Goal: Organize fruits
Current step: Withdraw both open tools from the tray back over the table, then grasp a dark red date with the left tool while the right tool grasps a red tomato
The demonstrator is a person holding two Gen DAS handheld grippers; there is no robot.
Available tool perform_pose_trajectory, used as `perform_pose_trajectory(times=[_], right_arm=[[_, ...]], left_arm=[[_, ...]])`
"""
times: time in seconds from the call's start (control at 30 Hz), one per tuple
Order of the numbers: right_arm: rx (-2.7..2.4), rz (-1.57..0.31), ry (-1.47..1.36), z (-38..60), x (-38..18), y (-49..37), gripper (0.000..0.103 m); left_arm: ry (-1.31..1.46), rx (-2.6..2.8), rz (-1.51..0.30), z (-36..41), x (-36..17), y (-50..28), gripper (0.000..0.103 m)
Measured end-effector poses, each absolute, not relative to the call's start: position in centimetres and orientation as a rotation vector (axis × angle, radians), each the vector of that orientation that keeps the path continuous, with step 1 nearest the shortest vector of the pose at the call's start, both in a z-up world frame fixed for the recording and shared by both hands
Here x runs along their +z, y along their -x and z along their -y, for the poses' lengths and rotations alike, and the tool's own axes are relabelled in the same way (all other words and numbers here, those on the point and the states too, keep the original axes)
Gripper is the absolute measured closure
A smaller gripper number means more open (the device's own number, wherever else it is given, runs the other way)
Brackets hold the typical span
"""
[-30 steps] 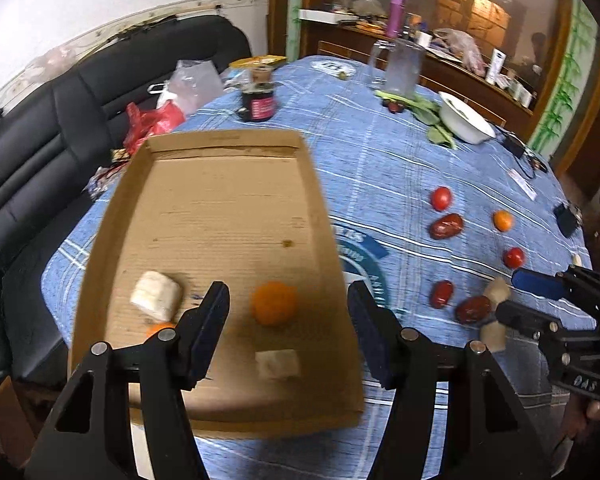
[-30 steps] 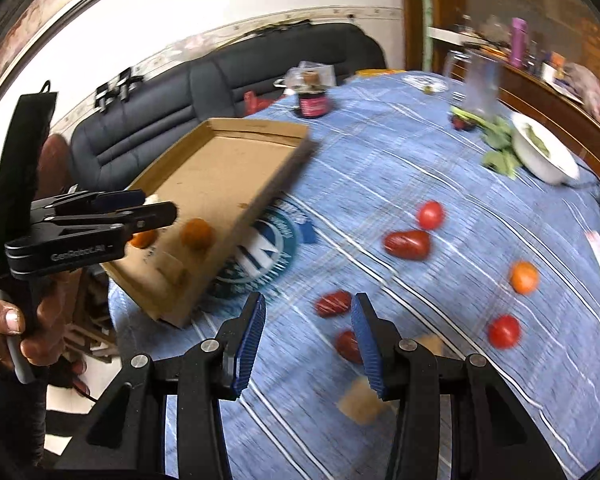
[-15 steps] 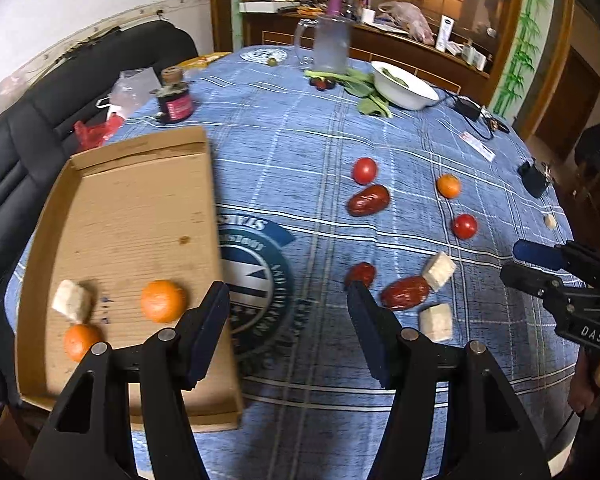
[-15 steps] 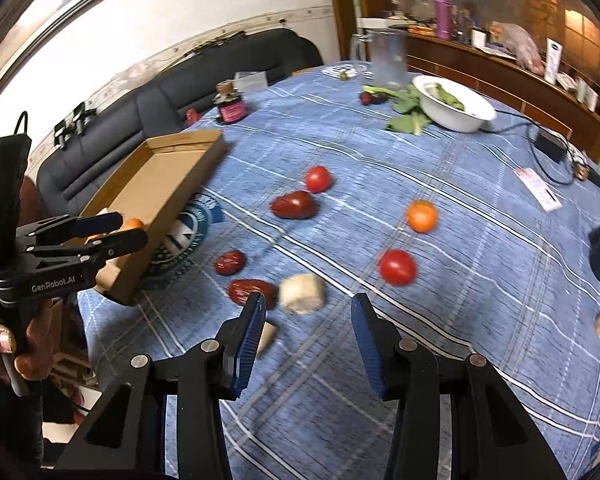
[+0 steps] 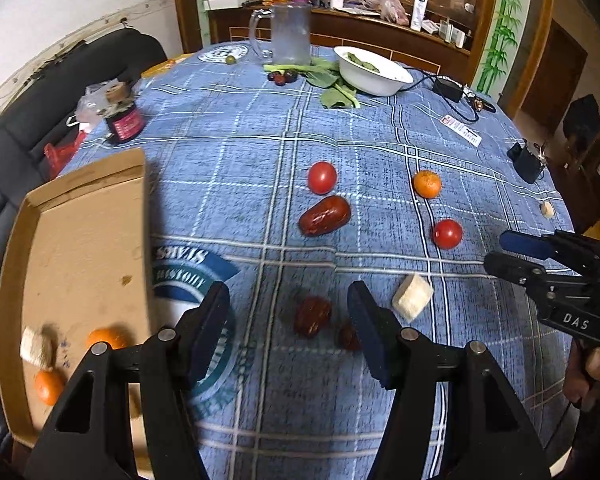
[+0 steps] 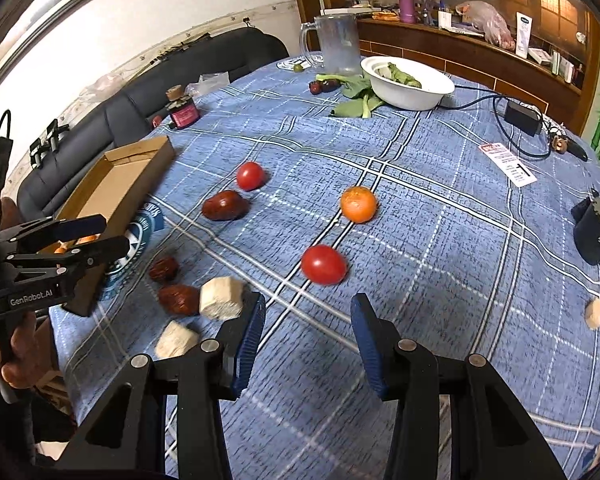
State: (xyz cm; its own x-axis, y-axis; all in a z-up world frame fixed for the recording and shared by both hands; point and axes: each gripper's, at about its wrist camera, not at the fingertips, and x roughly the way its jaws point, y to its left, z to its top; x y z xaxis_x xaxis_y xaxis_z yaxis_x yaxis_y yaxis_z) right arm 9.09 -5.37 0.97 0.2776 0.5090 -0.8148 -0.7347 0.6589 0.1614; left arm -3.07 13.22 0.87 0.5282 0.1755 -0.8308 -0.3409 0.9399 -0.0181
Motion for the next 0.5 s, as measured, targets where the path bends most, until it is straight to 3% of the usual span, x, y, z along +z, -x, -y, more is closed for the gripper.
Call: perform_pose_trajectory(times=[0.5], right_arm=[[0.855, -1.043, 0.269, 2.4, -2.4, -13.0, 0.056]], left_arm=[[0.189, 0.229, -1.081, -14.0, -3.7, -5.6, 0.043]])
